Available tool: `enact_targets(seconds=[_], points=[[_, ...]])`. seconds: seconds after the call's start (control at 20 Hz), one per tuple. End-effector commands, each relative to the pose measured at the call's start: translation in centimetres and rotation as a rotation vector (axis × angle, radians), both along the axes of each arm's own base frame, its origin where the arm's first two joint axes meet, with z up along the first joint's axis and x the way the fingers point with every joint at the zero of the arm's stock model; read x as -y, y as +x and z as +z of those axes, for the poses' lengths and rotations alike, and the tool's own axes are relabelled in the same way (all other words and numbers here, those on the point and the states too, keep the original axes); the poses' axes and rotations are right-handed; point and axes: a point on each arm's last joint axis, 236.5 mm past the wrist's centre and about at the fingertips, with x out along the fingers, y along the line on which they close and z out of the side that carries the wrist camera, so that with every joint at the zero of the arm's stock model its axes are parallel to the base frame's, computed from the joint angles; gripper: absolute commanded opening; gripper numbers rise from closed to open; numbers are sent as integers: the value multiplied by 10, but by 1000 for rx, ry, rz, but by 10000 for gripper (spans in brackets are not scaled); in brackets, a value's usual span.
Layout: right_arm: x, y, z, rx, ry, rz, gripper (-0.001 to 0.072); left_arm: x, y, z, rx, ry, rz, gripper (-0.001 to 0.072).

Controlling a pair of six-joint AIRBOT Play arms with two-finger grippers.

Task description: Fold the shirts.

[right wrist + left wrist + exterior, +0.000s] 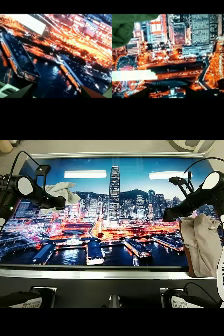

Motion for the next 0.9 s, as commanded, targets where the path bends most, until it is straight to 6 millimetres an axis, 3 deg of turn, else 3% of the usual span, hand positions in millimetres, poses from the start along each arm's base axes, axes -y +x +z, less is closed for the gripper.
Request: enact_targets(seconds=[0.0,0.65,0.85], points=[[0,0,0,-2,0,0,605,0,0,0,0,0,1,558],[0,2,0,8,1,-2,604,0,0,0,0,0,1,558],[3,41,7,171,-8,-43,604,8,41,12,168,-39,9,558]])
